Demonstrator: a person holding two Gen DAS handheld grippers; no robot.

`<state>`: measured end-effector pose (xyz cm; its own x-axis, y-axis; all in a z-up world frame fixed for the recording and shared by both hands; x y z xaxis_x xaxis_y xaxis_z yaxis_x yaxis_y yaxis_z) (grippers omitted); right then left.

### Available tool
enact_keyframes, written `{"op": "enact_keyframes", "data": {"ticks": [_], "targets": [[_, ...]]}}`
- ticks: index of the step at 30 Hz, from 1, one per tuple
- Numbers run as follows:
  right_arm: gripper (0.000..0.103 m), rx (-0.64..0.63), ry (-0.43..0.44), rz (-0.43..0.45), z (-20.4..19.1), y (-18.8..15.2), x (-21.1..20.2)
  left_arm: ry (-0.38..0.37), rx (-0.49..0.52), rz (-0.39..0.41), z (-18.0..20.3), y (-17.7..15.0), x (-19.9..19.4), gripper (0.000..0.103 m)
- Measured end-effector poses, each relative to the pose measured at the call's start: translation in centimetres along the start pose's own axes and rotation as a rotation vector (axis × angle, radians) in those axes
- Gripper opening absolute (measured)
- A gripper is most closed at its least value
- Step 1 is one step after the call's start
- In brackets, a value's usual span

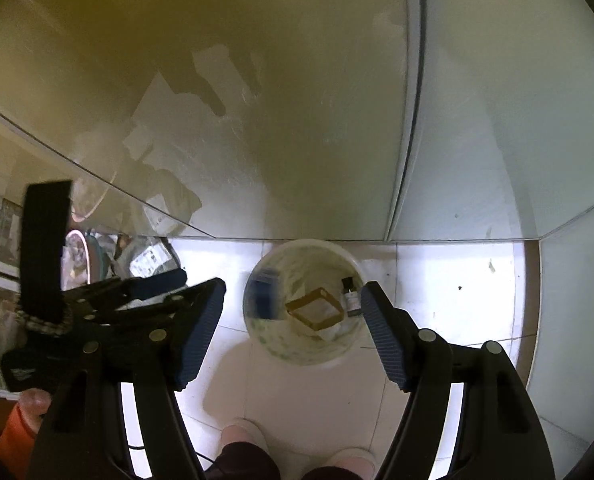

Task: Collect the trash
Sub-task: 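Open both tools to drop the cup and cardboard into the bucket, then move both tools back up over the floral cloth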

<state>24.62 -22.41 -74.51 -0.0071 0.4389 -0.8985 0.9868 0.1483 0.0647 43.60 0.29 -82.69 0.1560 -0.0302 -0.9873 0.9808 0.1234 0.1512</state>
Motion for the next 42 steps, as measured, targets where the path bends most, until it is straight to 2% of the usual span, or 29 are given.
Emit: {"op": "enact_keyframes", "data": {"ticks": [4,8,13,19,24,32,37,42], "targets": [[0.068,-0.005,0.003,0.018,-1.8,0.5,-2.4,0.004,-0.012,0.005,-0.2,-0.1,-2.8,0.050],[0.068,-0.014,-0.001,0.028,-3.8,1.3,-6.0,0.016,-0.018,0.026,-0.6,-0.1,-8.0,0.050],[0.068,-0.030,-0.007,0.058,-7.4,3.1,-11.8,0.027,-0.022,0.064,-1.1,0.2,-16.4,0.050],[0.068,-0.037,-0.008,0.115,-12.8,5.9,-20.4,0.032,-0.031,0.139,-1.6,1.4,-28.4,0.050],[0.068,-0.049,-0.021,0.188,-17.1,7.5,-27.5,0.023,-0.033,0.242,-2.3,2.9,-39.2,0.050],[0.068,-0.120,-0.075,0.340,-24.9,9.3,-38.2,-0.009,-0.014,0.462,-3.5,4.1,-56.1,0.050],[0.068,-0.153,-0.127,0.428,-28.6,9.8,-42.9,-0.016,0.009,0.597,-4.6,4.0,-63.7,0.055],[0.068,-0.181,-0.147,0.528,-31.2,10.0,-46.0,-0.024,0.024,0.695,-5.4,4.0,-68.3,0.061]]}}
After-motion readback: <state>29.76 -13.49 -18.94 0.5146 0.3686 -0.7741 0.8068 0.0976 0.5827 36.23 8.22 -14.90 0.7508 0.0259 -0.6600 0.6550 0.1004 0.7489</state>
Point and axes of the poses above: each gripper's, at about its wrist camera, not at the fingertips, and x roughly the way its jaws point, z to its right, y to its top, the point moved 5 cm from there along x, roughly the way its jaws point, and after that the axes turned 12 degrees about y, right-handed, at the moved point
